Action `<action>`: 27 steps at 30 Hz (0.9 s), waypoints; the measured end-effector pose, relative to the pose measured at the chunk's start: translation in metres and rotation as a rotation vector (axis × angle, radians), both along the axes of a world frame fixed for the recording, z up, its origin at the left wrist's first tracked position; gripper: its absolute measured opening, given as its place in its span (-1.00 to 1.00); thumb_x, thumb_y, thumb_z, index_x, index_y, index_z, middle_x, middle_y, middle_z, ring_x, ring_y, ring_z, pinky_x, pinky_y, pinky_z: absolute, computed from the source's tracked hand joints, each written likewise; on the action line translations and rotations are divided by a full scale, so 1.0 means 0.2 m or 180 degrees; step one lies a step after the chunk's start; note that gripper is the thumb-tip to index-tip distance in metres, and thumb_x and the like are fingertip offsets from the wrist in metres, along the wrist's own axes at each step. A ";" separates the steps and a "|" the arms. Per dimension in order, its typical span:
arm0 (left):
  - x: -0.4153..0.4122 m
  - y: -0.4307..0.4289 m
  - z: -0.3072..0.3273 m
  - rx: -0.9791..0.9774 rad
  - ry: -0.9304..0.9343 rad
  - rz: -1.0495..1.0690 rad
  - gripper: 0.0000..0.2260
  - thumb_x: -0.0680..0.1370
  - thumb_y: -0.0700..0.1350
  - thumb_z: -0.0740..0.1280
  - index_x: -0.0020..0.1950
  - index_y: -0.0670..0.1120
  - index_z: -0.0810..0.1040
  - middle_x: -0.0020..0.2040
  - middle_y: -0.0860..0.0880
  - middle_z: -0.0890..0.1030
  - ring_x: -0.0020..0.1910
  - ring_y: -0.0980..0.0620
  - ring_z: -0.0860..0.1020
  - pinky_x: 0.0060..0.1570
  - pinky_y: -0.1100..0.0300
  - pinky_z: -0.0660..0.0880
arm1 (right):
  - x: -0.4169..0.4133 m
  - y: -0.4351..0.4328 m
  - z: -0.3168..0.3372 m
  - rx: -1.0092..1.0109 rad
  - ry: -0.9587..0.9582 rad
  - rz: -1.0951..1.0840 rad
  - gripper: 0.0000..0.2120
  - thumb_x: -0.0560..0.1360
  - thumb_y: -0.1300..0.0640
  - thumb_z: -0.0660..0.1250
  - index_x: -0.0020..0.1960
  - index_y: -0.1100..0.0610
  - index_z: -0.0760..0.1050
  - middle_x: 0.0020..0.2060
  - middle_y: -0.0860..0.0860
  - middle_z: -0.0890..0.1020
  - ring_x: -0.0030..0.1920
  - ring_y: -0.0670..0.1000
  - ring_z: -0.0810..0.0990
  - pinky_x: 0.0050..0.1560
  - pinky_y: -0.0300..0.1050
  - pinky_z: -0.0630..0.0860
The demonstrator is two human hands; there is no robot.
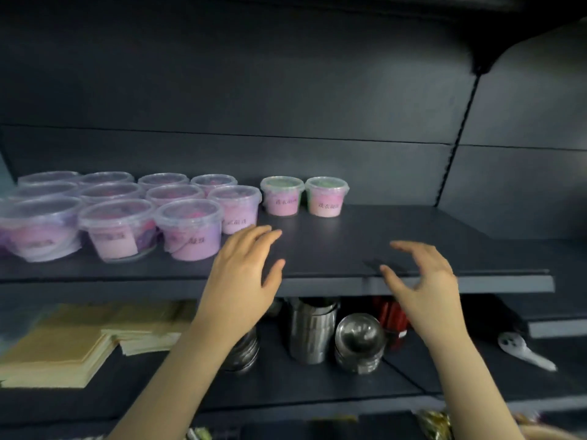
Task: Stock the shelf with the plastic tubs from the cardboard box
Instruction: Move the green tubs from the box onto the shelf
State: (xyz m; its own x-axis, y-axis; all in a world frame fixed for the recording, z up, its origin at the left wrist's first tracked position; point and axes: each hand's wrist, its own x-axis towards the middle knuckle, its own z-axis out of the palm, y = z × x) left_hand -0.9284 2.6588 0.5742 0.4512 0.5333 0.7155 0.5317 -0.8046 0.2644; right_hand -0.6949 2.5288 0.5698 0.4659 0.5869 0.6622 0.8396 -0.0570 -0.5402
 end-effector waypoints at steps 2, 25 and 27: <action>-0.15 -0.11 -0.08 -0.0198 0.0015 -0.0135 -0.62 0.54 -0.07 0.32 0.35 -0.08 0.45 0.32 0.00 0.47 0.35 0.00 0.36 0.35 0.09 0.28 | -0.16 -0.17 -0.11 -0.0075 0.0149 -0.0179 -0.66 0.44 0.16 0.45 0.20 0.06 0.54 0.12 -0.05 0.55 0.20 0.03 0.48 0.24 -0.07 0.40; -0.34 -1.12 -0.90 -0.1225 0.1112 -0.1525 -0.66 0.58 -0.02 0.26 0.35 -0.03 0.44 0.31 0.07 0.47 0.32 0.05 0.38 0.27 0.09 0.36 | -0.82 -1.71 -0.85 -0.1142 0.1096 -0.1684 -0.59 0.44 0.20 0.44 0.27 0.15 0.51 0.21 0.07 0.57 0.26 0.13 0.48 0.27 0.08 0.42; -0.23 -1.21 -0.99 -0.1281 0.1286 -0.1705 -0.66 0.58 -0.03 0.27 0.34 -0.05 0.45 0.29 0.05 0.49 0.30 0.03 0.40 0.26 0.08 0.38 | -0.77 -1.86 -0.94 -0.1248 0.1264 -0.1883 -0.59 0.44 0.19 0.45 0.27 0.13 0.50 0.22 0.08 0.57 0.25 0.15 0.49 0.25 0.12 0.44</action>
